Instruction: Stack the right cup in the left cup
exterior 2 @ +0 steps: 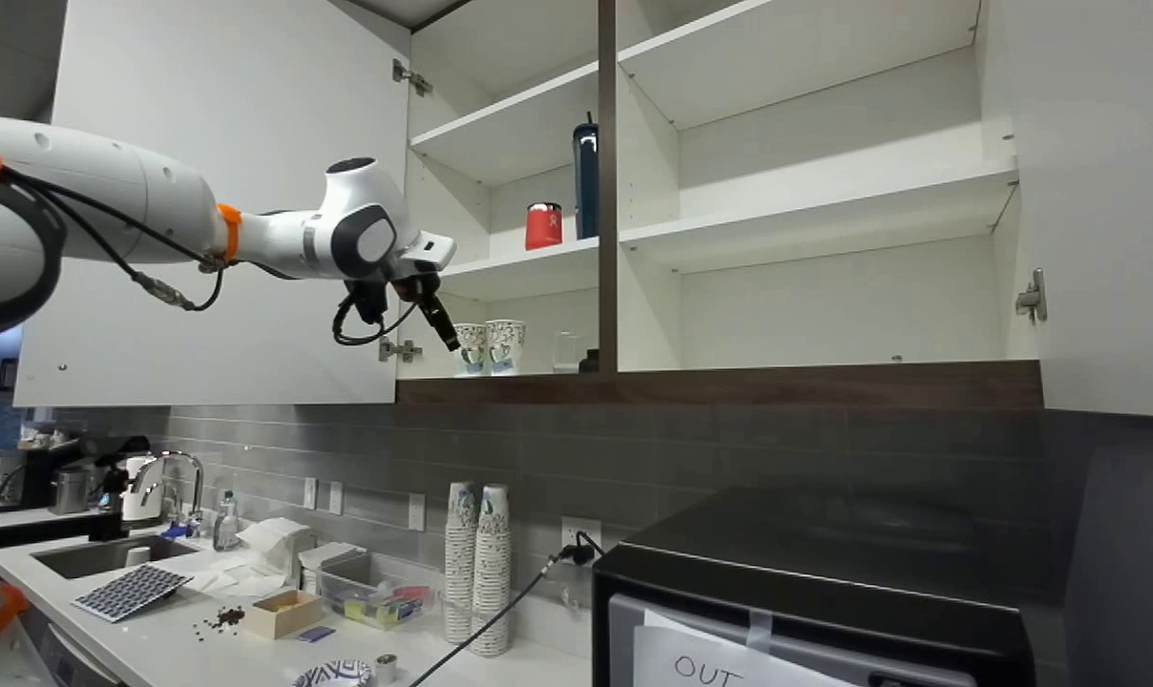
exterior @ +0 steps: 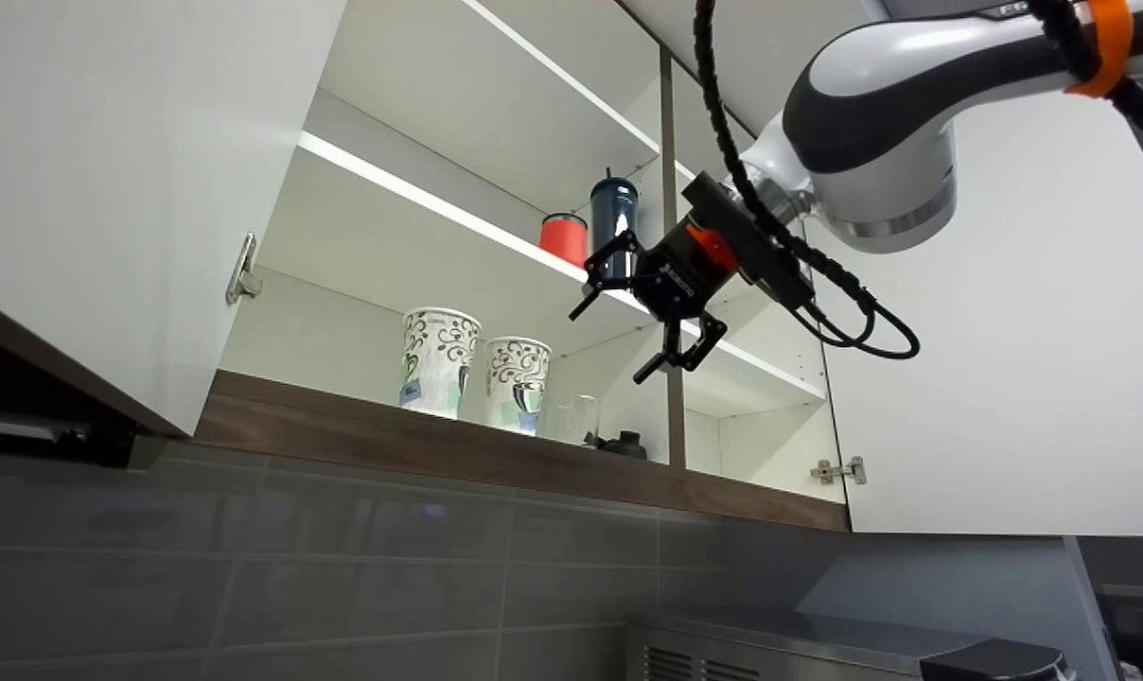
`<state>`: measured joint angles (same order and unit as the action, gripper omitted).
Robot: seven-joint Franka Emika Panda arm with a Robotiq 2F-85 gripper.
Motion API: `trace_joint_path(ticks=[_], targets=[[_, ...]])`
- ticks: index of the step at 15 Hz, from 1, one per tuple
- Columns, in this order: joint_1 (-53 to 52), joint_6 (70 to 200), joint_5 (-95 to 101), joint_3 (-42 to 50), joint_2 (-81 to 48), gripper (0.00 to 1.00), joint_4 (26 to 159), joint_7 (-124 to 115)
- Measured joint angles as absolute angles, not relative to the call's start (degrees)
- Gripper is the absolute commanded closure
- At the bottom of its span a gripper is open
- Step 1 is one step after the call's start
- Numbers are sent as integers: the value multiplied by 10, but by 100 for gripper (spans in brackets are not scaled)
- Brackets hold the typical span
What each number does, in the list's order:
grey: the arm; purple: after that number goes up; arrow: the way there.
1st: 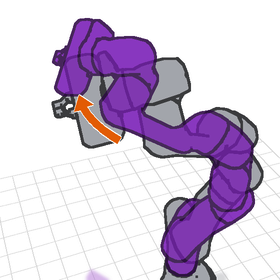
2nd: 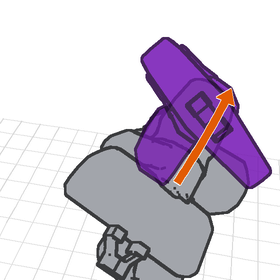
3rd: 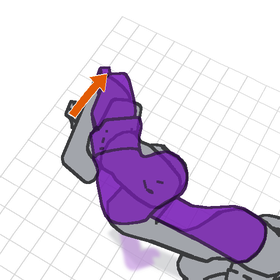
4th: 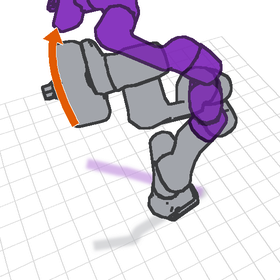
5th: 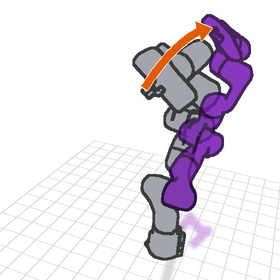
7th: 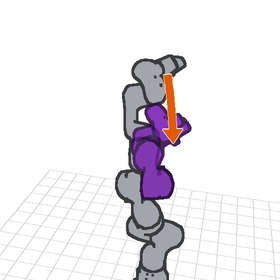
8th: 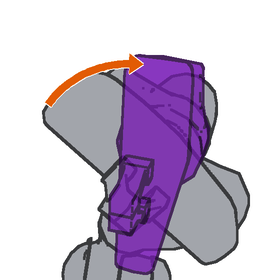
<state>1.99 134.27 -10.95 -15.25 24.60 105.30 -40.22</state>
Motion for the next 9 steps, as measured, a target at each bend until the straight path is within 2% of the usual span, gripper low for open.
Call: trace_joint_path(ticks=[9], targets=[[24, 1343, -18, -164, 154, 0, 943, -527]])
